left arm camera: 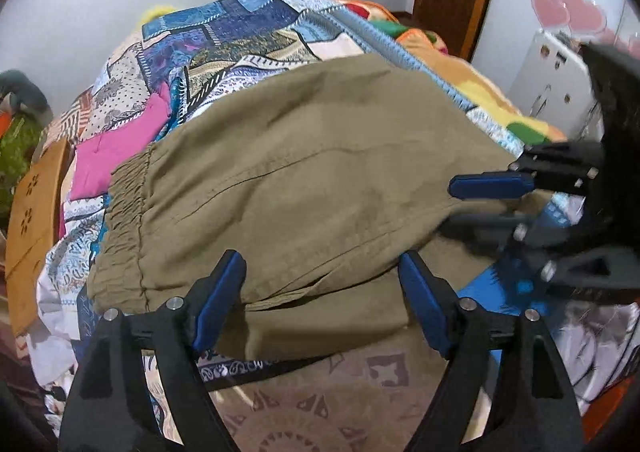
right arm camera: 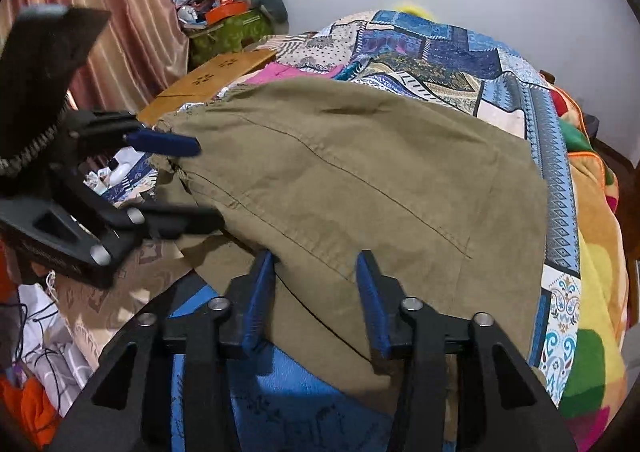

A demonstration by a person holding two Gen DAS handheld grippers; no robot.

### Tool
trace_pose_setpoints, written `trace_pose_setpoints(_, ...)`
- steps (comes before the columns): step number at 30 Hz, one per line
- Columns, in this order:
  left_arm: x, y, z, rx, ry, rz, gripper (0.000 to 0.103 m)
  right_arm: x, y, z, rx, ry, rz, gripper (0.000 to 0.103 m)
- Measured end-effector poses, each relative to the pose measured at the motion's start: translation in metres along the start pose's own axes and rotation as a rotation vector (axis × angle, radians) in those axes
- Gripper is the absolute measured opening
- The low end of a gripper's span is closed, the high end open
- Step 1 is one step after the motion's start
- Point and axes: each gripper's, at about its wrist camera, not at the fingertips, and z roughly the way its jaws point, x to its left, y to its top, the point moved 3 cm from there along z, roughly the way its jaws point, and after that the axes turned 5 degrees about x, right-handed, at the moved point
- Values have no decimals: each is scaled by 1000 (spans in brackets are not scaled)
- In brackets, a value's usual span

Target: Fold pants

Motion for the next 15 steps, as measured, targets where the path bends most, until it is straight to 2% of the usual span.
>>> trace_pose_setpoints(3, -3, 1, 1, -22, 30, 27, 80, -1, 5, 1, -9, 19, 8, 12)
trace_pose_setpoints(5, -5, 3, -2, -36, 54, 36, 65, 1, 7, -1, -22, 20, 5, 8)
trace_pose_setpoints(6, -5, 5, -3, -43, 62, 42, 50, 2, 9, -1, -26, 20, -1, 7)
trace_pose_setpoints(7, -7, 6, -7, -55, 75, 47, 39, 3, 10, -4, -35, 16, -3, 6)
trace_pose_setpoints(9, -9, 8, -13, -76, 82, 54, 26, 4, 11, -10, -46, 21, -6, 5)
trace_pose_setpoints(12, -19, 11, -27, -119, 122, 89, 21, 7, 14, -22, -72, 18, -18, 5)
trace_pose_setpoints(15, -26, 11, -39, -136, 96, 95, 19, 9, 15, -35, -91, -1, -33, 5)
